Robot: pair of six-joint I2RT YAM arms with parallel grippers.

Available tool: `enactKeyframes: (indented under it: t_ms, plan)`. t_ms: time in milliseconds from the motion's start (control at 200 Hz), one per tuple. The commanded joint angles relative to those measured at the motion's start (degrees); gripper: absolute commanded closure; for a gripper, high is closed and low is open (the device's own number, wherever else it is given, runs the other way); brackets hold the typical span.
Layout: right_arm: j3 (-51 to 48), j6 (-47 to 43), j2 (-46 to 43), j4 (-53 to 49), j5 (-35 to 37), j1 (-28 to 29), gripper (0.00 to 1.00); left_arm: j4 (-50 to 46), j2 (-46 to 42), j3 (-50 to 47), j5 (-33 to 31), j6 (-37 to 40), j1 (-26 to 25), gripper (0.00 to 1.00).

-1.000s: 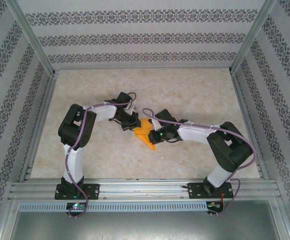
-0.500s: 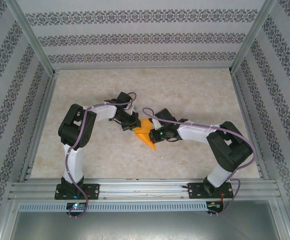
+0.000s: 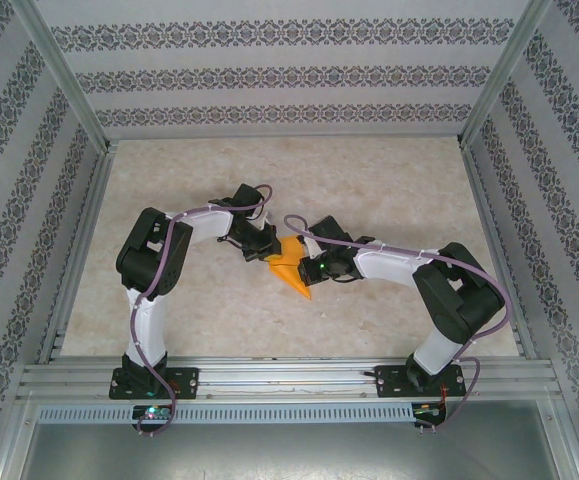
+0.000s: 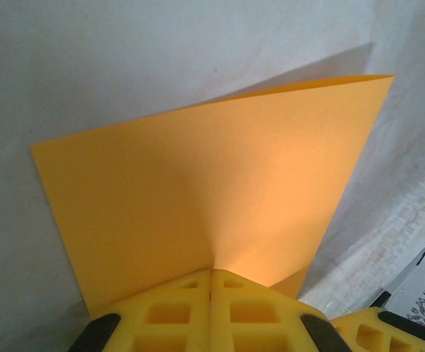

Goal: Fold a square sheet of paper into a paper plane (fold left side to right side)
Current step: Third fold the triangle at the center of the table.

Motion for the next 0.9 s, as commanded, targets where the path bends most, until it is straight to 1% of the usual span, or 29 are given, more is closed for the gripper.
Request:
enactKeyframes:
  t_ms: [0, 894]
  plan:
    - [1.6, -1.1, 0.6, -0.7, 1.1, -0.5, 1.00, -2.7, 3.1, -1.6, -4.3, 0.8, -1.4, 0.94]
    - [1.8, -1.8, 1.9, -1.4, 2.7, 0.2, 1.00, -2.3, 3.0, -2.0, -4.3, 0.6, -1.5, 0.94]
